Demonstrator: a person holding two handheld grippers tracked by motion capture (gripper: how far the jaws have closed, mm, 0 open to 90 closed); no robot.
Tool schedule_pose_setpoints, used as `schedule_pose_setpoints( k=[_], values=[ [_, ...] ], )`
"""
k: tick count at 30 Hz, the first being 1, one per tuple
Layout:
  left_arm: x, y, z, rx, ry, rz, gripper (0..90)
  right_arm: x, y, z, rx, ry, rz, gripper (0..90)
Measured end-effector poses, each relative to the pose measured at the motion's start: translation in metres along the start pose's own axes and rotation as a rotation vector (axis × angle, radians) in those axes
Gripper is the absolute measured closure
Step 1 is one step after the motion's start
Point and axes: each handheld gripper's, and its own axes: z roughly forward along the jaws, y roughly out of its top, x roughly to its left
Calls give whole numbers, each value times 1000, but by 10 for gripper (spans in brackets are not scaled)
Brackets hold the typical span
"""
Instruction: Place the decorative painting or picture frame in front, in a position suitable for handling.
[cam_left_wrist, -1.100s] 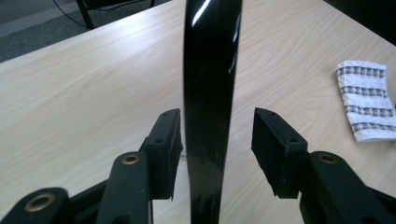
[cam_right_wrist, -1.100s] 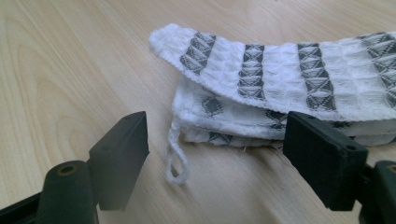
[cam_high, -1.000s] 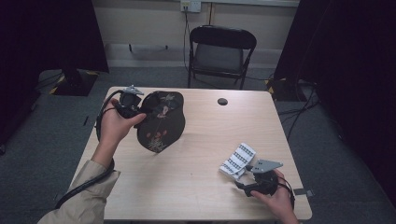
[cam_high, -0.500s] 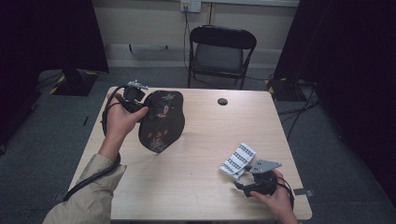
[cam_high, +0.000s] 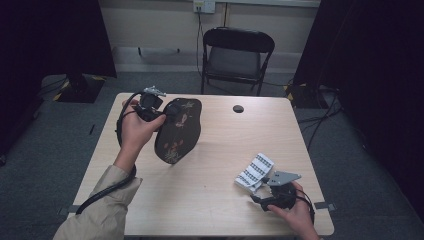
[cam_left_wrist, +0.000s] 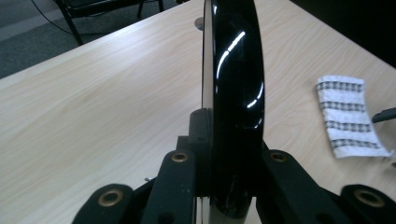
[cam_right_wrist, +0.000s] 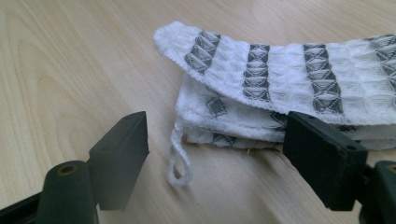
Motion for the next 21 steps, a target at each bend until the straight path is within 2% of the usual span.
schedule_pose_setpoints(
  k=[1, 3, 5, 6, 9, 10, 11, 12, 13, 14, 17, 19, 21],
  values=[
    [0, 0, 0, 0, 0, 0, 810, 0, 0, 0, 0, 0, 0, 221],
    [-9, 3, 3, -5, -33, -15, 810, 0, 0, 0, -1, 0, -1, 221],
    [-11, 4, 4, -2, -37, -6, 810, 0, 0, -1, 0, -2, 2, 221],
    [-20, 5, 8, -1, -46, 3, 810, -1, 0, -1, -2, -1, 0, 221],
    [-28, 6, 11, 3, -54, 14, 810, -1, 0, -1, -1, 0, -3, 221],
    [-34, 7, 13, 5, -71, 18, 810, -1, 0, -1, -1, 0, -3, 221],
    [-34, 7, 13, 5, -71, 18, 810, 0, 0, -1, -1, -1, -4, 221],
    [-41, 8, 16, 6, -88, 19, 810, 0, 0, -1, -1, 0, -5, 221],
    [-41, 8, 16, 6, -88, 19, 810, 0, 0, -1, -1, 0, -5, 221],
    [-49, 9, 18, 7, -103, 32, 810, 0, 1, -1, -1, 0, -6, 221],
    [-54, 8, 20, 14, -117, 29, 809, 0, 1, -1, -1, 0, -8, 221],
    [-60, 6, 22, 9, -144, 31, 809, 1, 1, -1, 0, 2, -10, 221],
    [-60, 5, 22, 4, -143, 27, 809, 1, 1, 0, 1, 1, -11, 221]
  ],
)
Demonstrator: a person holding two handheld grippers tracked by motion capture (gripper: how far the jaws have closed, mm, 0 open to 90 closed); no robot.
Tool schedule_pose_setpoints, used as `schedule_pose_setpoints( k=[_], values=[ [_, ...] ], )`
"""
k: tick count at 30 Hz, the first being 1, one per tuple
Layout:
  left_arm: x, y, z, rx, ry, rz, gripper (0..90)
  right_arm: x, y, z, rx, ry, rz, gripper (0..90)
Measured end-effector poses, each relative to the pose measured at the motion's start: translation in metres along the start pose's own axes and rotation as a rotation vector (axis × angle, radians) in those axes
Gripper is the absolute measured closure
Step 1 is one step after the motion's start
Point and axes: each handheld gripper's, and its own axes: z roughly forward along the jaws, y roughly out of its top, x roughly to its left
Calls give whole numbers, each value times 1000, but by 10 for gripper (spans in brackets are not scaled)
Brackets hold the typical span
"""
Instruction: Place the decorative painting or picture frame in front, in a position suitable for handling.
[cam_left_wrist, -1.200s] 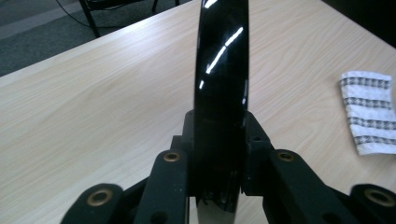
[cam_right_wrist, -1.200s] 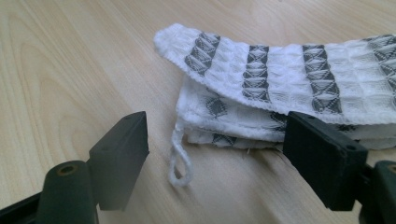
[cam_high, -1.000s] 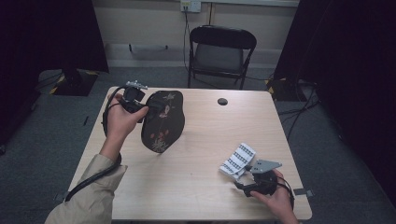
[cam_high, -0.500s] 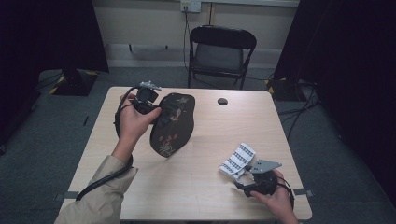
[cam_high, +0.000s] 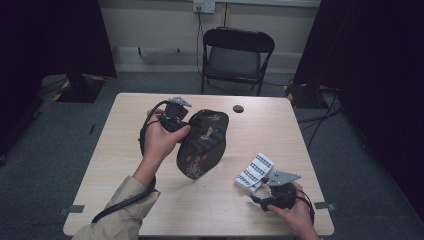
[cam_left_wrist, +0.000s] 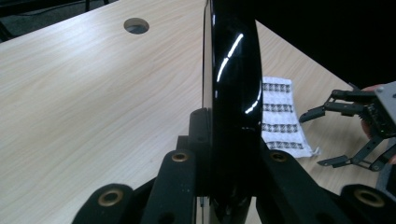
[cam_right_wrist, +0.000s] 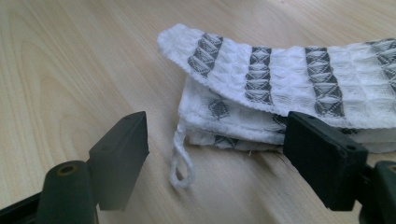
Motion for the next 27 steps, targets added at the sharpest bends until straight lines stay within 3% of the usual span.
schedule_pose_setpoints(
  k=[5, 15, 27],
  values=[
    [2, -7, -1, -15, -18, 0, 808, 1, 1, 0, 1, 0, -2, 221],
    [-2, -13, -3, -28, 0, 30, 807, 2, 1, 1, 5, 0, -5, 220],
    [2, -2, 12, -54, 16, 19, 809, 2, 2, 2, 4, 0, -6, 220]
  ],
)
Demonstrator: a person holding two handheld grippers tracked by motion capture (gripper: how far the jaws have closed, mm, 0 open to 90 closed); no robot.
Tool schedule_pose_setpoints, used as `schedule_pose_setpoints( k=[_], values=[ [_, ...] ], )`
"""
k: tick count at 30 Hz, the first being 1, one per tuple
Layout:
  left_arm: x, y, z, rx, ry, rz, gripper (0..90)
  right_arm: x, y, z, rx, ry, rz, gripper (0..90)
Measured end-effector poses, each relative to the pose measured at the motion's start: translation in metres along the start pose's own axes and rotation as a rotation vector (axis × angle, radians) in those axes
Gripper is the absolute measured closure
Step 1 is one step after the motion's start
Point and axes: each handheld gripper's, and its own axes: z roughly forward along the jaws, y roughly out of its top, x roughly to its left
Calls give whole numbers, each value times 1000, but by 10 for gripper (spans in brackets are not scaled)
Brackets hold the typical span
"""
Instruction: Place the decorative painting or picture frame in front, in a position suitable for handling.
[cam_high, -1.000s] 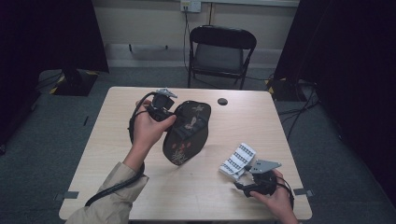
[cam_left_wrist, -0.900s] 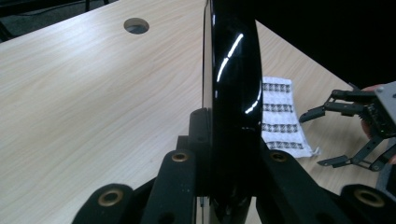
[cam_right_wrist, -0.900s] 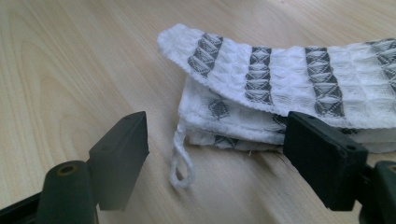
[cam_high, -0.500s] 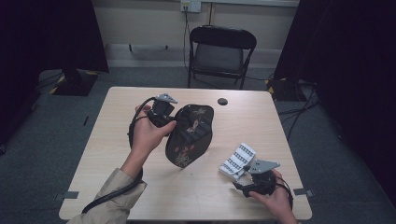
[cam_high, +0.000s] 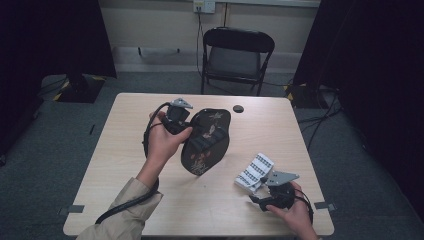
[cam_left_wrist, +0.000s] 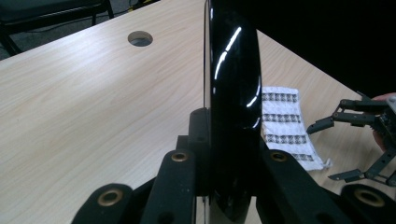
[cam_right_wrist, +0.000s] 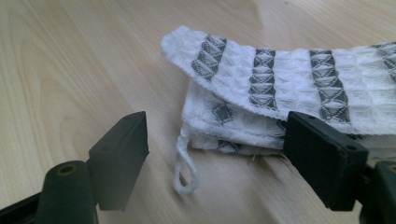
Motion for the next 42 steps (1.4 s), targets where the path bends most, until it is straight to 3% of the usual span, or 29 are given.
schedule_pose_setpoints(
  k=[9, 10, 18, 25, 30, 42],
  values=[
    [0, 4, 4, 13, 5, 6, 806, 0, 0, 0, -4, 5, -1, 220],
    [0, 4, 5, 8, 13, 27, 801, 0, 0, 0, -2, 4, 1, 220],
    [0, -3, 0, 22, 41, 29, 626, 0, -1, 0, -4, 6, 3, 219],
    [2, -22, -7, 45, 53, 24, 554, 0, -1, 0, -4, 6, 2, 219],
    [4, -47, -8, 52, 44, 13, 496, 0, -1, 0, -3, 3, 5, 219],
    [6, -81, -7, 73, 36, 34, 490, -1, -1, -1, 0, 2, 9, 219]
  ],
)
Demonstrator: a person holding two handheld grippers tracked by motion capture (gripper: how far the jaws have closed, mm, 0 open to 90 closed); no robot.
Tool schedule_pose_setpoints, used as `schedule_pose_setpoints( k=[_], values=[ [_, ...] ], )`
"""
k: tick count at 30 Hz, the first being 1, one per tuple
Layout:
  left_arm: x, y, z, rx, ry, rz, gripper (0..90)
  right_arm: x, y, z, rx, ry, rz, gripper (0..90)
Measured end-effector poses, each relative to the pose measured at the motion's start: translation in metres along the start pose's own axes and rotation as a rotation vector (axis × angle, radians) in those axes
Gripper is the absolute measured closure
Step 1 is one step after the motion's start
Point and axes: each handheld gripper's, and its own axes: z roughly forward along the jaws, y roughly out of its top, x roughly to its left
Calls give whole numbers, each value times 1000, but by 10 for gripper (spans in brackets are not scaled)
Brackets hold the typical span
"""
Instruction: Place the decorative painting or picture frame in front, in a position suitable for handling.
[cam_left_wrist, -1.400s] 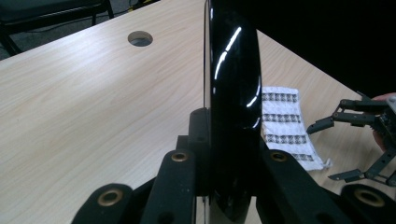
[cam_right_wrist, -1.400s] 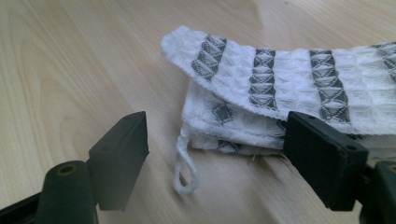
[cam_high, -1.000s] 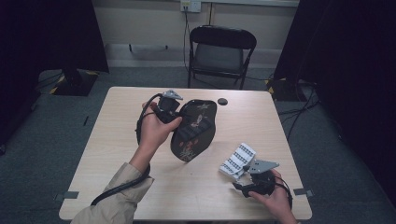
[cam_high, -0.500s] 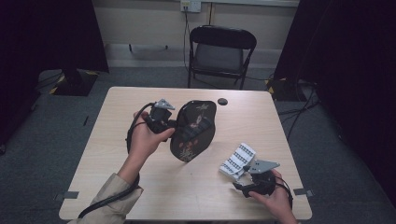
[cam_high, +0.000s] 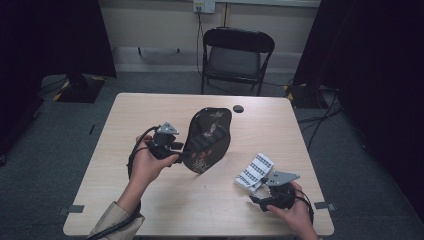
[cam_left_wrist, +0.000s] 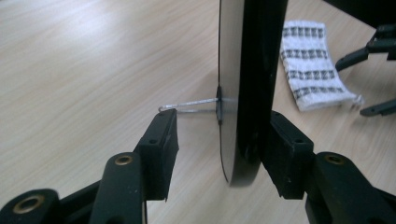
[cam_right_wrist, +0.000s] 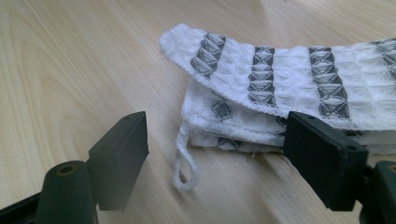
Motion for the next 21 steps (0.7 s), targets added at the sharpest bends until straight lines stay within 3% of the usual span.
schedule_pose_setpoints(
  k=[7, 8, 15, 19, 20, 21],
  values=[
    [-1, -16, 8, 5, 0, 2, 461, -1, 0, -1, 10, -6, 9, 226],
    [-1, -21, 10, 7, -5, -15, 461, -1, 1, -2, 5, -5, 10, 236],
    [-1, -33, 19, 7, -11, -29, 481, -3, 6, -6, -4, -27, 6, 267],
    [-2, -38, 22, -5, -3, -33, 483, -7, 13, -9, -30, -40, 29, 359],
    [-2, -40, 24, -3, -11, -35, 483, -8, 18, -8, -37, -51, 42, 437],
    [-2, -41, 25, -5, -7, -39, 483, -9, 20, -7, -35, -49, 46, 459]
  ],
)
